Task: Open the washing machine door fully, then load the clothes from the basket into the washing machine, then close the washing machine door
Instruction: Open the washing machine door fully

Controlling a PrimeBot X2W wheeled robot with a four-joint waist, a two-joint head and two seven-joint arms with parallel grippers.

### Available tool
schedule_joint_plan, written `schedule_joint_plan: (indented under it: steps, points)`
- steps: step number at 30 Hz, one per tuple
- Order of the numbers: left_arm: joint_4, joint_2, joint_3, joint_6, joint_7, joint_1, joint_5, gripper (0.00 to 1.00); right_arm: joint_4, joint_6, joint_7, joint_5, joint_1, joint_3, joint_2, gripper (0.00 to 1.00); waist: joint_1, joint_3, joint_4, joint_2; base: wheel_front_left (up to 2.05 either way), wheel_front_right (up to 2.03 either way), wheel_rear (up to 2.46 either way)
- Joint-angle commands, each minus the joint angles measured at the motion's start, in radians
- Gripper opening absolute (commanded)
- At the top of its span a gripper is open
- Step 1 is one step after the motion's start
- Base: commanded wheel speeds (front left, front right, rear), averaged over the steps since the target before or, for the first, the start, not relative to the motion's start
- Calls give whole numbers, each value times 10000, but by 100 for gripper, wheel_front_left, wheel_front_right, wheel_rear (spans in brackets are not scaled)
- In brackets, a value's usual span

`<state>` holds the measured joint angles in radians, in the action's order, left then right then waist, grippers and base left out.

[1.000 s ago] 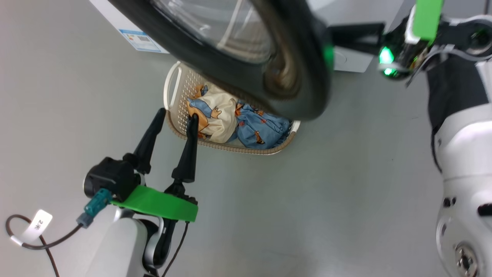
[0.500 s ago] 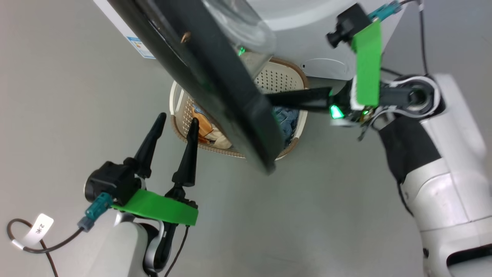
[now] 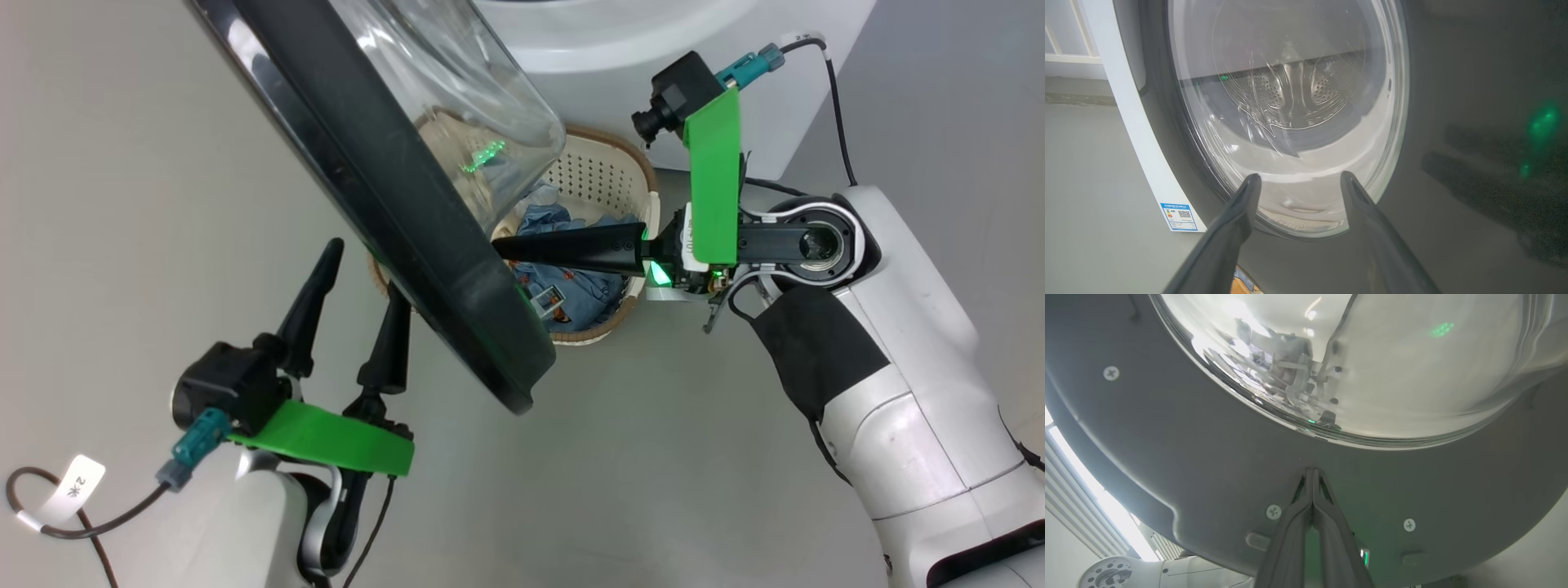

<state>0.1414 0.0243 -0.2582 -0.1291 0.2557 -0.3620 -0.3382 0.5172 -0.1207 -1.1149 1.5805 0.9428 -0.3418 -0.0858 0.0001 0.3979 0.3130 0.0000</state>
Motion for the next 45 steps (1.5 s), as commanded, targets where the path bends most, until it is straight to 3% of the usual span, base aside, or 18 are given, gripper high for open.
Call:
schedule_joint_plan:
  steps: [1,20,35,36,37,38,45]
  points:
    - [-195,260,403,-15,61,158,57,100,-252,-100,178,126,-142,-117,356,0,-1,-59,-62,0,0,0,0]
    - [77,474,1018,-15,61,711,348,100,-833,-100,1498,921,-1654,525,-7,0,-1,-1382,-1068,0,0,0,0]
    - [-53,561,1933,-15,61,1730,358,100,-1952,-100,3300,1772,-3867,737,-143,0,-1,-2105,-2054,0,0,0,0]
    - [-73,555,1985,-15,61,1783,364,100,-2065,-100,3536,1728,-3975,787,-175,35,-1,-2122,-2108,0,0,0,0]
    - [-90,546,2014,-15,61,1828,371,100,-2211,-100,3748,1625,-4068,814,-231,50,-1,-2136,-2144,0,0,0,0]
    - [-98,538,2045,-15,61,1874,375,100,-2338,-100,3939,1538,-4177,836,-267,100,-1,-2162,-2193,0,0,0,0]
    - [-107,500,2199,-15,61,1994,425,100,-3330,-100,5898,-469,-4495,918,-658,100,-1,-2208,-2412,0,0,0,0]
